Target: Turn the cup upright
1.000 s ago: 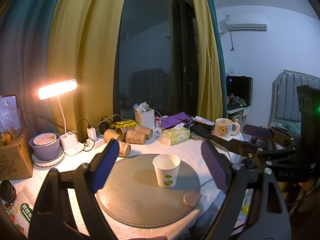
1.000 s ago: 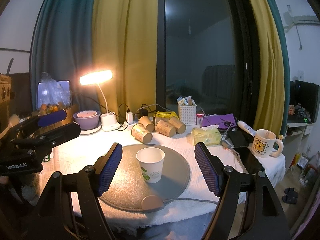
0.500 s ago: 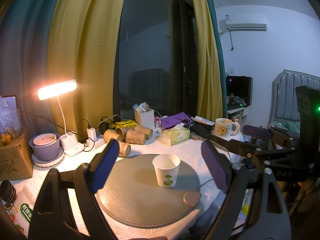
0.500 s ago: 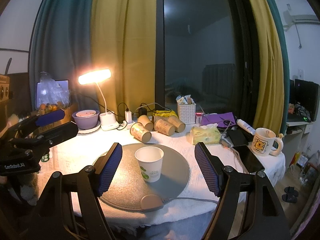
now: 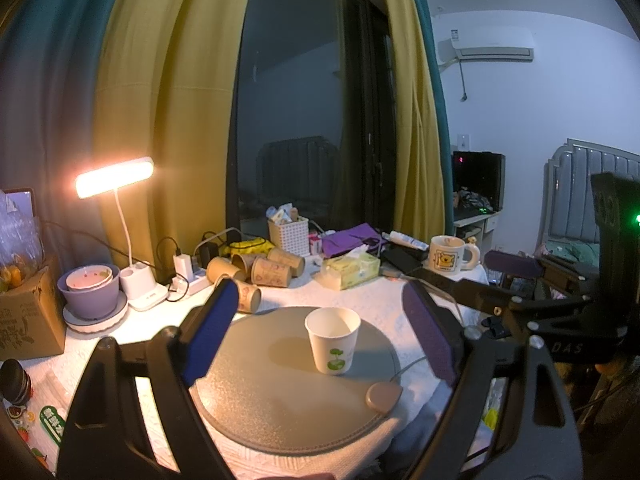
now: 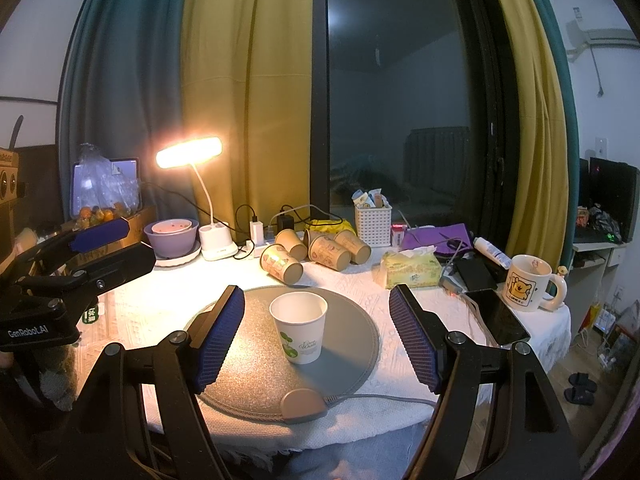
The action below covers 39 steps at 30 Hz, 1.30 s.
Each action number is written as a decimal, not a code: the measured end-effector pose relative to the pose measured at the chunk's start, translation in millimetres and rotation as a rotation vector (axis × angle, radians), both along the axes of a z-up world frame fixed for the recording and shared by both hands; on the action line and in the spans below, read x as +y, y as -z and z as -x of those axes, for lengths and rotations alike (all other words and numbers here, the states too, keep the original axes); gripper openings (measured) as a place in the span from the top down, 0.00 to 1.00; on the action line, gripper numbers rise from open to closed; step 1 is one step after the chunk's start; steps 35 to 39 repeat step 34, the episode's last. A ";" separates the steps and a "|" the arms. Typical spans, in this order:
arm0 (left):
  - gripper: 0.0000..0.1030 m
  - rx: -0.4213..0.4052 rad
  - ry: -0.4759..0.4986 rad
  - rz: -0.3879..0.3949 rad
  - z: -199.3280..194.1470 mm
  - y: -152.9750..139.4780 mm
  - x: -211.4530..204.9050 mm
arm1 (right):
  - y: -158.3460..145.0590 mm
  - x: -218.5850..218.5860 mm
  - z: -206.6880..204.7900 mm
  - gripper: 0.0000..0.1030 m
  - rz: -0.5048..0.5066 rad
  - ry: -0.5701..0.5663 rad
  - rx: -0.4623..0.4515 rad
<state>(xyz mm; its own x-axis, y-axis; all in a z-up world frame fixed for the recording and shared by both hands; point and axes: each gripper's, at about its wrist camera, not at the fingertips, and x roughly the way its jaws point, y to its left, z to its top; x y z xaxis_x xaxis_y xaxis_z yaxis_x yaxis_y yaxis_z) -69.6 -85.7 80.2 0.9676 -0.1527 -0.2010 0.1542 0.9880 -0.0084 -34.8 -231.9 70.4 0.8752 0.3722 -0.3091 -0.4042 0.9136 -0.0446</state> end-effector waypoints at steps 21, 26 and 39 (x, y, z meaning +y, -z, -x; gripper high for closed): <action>0.17 0.002 0.001 0.002 -0.3 0.9 0.2 | 1.0 -0.1 -0.1 0.24 0.000 0.001 0.002; 0.17 0.004 0.000 0.002 -1.0 0.2 0.7 | 2.2 0.1 -0.4 0.24 0.000 0.000 0.004; 0.17 -0.010 0.017 -0.026 9.1 17.7 0.2 | 12.5 2.6 2.6 0.24 0.010 -0.004 0.022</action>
